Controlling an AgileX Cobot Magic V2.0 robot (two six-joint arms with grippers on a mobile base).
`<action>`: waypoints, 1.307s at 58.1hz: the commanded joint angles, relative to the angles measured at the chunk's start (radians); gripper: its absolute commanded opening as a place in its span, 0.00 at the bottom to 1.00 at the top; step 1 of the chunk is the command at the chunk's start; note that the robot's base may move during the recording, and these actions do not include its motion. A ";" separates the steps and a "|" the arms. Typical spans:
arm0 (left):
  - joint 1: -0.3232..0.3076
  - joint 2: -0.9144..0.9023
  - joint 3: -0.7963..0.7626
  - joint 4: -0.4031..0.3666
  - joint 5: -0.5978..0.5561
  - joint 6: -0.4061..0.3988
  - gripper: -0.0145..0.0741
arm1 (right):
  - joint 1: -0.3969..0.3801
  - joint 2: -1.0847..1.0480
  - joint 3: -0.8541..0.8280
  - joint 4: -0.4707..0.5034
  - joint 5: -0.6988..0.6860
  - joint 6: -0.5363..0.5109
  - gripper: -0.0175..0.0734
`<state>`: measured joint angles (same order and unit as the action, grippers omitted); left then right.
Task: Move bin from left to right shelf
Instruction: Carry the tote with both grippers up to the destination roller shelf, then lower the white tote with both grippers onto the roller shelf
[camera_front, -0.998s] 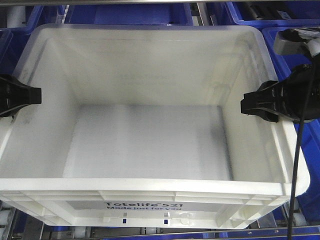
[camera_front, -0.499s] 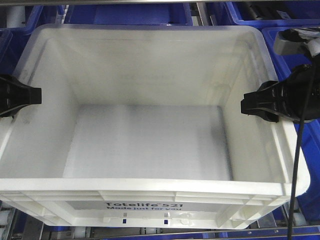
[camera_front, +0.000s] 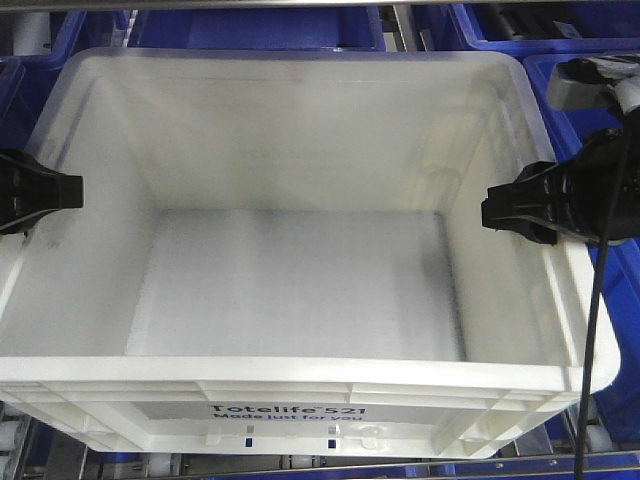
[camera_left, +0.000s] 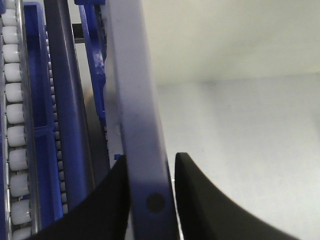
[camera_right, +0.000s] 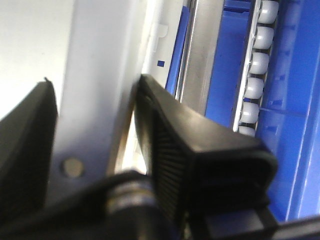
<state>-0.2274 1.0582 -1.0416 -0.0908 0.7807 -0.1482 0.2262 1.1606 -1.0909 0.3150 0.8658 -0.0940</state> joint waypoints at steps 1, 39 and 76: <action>-0.003 -0.029 -0.040 0.033 -0.121 0.039 0.16 | -0.007 -0.035 -0.039 0.010 -0.087 -0.047 0.19; -0.003 -0.029 -0.040 0.032 -0.138 0.038 0.16 | -0.007 -0.035 -0.039 0.006 -0.100 -0.047 0.19; -0.003 0.042 -0.036 0.032 -0.143 0.030 0.16 | -0.007 0.053 -0.039 0.005 -0.226 -0.138 0.19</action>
<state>-0.2274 1.1163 -1.0413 -0.0708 0.7663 -0.1482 0.2262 1.2344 -1.0878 0.3131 0.7912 -0.1625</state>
